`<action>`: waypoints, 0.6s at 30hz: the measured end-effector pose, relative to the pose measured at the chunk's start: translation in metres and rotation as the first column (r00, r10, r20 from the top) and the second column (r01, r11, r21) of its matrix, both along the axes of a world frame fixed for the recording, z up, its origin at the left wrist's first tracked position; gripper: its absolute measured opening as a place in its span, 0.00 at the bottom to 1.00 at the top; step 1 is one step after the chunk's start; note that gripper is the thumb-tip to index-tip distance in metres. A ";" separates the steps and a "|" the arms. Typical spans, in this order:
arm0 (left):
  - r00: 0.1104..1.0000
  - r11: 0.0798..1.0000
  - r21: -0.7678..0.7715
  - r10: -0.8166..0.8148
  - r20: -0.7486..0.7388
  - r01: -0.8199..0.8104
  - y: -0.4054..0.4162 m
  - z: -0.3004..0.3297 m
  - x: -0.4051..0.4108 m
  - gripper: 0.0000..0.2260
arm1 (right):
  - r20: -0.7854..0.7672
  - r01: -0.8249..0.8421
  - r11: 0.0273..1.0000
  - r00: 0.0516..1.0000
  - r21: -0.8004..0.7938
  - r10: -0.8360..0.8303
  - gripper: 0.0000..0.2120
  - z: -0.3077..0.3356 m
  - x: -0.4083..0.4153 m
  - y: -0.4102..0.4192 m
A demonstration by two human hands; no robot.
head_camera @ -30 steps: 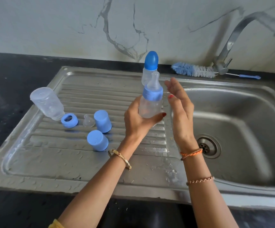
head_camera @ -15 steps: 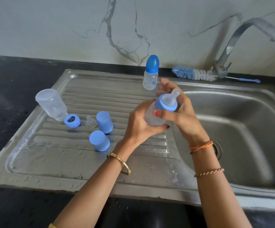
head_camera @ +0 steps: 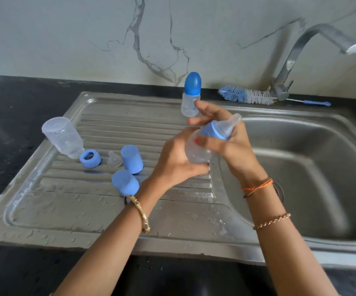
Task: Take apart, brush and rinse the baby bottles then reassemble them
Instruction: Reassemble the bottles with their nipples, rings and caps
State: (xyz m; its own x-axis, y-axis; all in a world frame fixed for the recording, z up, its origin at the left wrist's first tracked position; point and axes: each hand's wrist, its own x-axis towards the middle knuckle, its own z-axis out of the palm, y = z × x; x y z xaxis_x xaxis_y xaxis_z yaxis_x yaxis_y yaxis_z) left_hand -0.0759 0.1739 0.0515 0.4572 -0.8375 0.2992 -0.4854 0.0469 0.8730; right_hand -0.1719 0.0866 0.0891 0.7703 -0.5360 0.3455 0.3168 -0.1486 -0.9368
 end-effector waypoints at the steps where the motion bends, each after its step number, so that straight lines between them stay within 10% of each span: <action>1: 0.978 0.983 -0.005 0.184 0.099 -0.185 -0.003 -0.001 -0.007 0.26 | 0.006 0.150 0.984 0.989 0.100 -0.151 0.21 -0.002 0.006 0.008; 5: 0.921 0.934 -0.001 0.353 0.165 -0.358 -0.007 -0.020 -0.019 0.24 | -0.025 0.309 0.925 0.950 0.220 -0.311 0.21 -0.016 0.010 0.018; 8: 0.971 0.982 0.065 -0.167 -0.170 0.180 0.005 -0.007 -0.001 0.21 | 0.013 -0.062 0.998 0.998 -0.024 0.062 0.33 -0.009 -0.009 -0.003; 11: 0.871 0.866 0.140 -0.452 -0.191 0.480 0.013 0.008 0.009 0.26 | -0.035 -0.348 0.927 0.937 -0.140 0.347 0.32 0.004 -0.014 -0.012; 18: 0.979 0.975 0.110 0.201 -0.043 -0.195 0.002 -0.023 -0.018 0.22 | -0.046 0.240 0.966 0.970 0.091 -0.237 0.16 -0.012 0.007 0.009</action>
